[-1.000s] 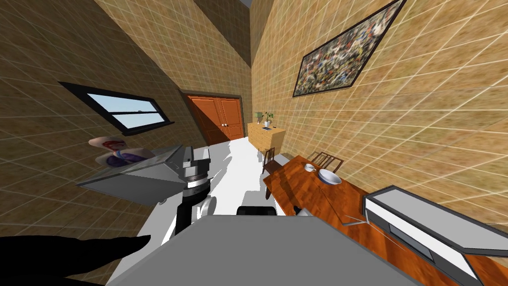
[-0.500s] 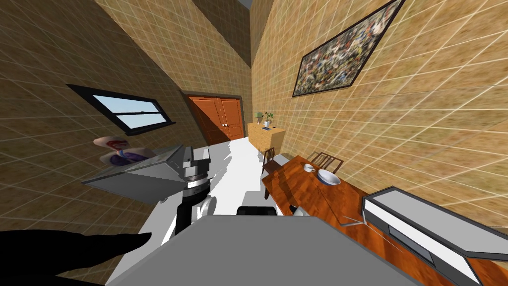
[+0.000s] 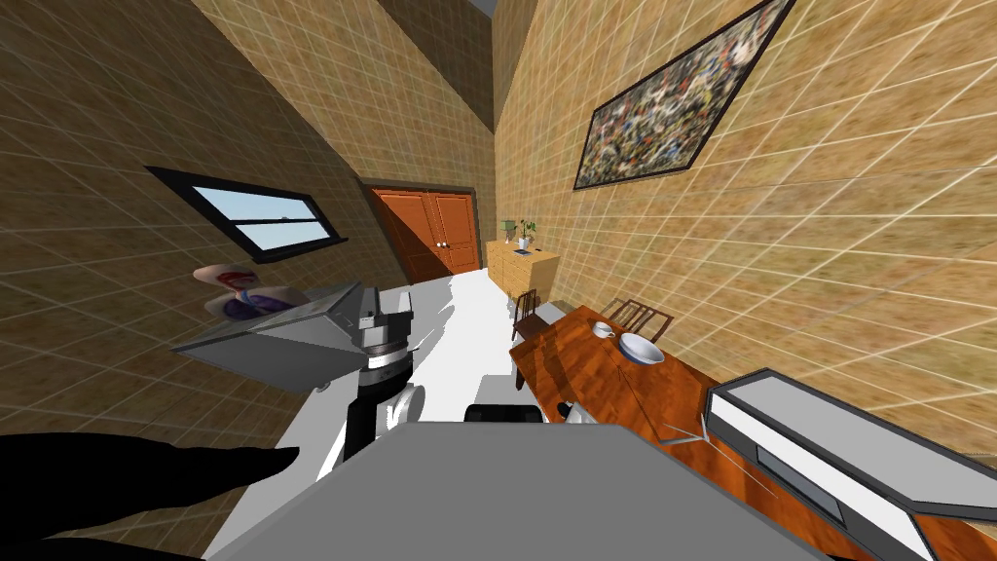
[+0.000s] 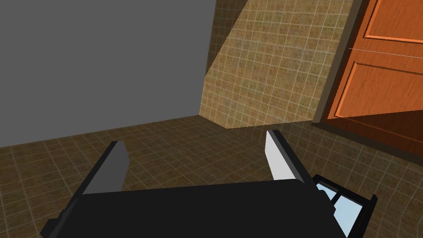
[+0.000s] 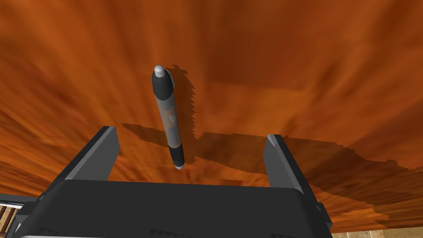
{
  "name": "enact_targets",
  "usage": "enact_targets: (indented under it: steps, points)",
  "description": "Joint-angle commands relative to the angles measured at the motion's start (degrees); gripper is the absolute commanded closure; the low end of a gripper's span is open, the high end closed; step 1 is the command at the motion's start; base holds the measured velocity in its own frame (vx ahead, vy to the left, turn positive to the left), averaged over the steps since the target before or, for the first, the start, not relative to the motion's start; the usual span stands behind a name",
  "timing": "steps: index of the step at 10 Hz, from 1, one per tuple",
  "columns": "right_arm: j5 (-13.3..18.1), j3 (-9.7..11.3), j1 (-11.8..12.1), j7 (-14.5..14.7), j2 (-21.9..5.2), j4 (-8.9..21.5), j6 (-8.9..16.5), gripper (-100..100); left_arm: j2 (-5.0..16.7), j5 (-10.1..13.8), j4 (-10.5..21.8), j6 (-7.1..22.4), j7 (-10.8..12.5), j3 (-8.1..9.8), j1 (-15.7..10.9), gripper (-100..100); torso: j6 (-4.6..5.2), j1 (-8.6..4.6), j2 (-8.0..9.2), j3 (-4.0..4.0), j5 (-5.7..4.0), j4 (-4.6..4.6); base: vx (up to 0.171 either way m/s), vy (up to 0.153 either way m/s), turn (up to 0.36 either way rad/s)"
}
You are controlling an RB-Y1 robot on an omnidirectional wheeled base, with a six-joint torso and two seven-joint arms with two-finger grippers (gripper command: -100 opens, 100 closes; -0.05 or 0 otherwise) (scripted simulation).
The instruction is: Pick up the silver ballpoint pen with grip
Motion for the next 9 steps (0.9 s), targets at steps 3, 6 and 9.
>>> enact_targets:
  steps: [3, 6, 9]
  points:
    - [3.8, -1.9, 1.0, -0.3, 2.8, -2.9, 2.2, -100, 0.0, 0.0, 0.0, 0.0, 0.0, 0.0, 0.0, 0, -0.02, 0.13, -0.03, -0.02, 0.03, 0.0, -0.015, -0.059, 0.023]
    - [6.8, -3.1, 0.6, -2.6, 4.7, -2.8, 3.3, -100, 0.0, 0.0, 0.0, 0.0, 0.0, 0.0, 0.0, 0, 0.0, 0.02, -0.02, -0.01, 0.01, 0.0, -0.016, -0.076, 0.03]
    - [7.0, -3.2, 0.7, -2.7, 4.7, -2.7, 3.5, 100, 0.0, 0.0, 0.0, 0.0, 0.0, -0.01, 0.0, 0, -0.1, 0.29, -0.15, -0.06, -0.03, 0.03, -0.002, -0.005, -0.007]
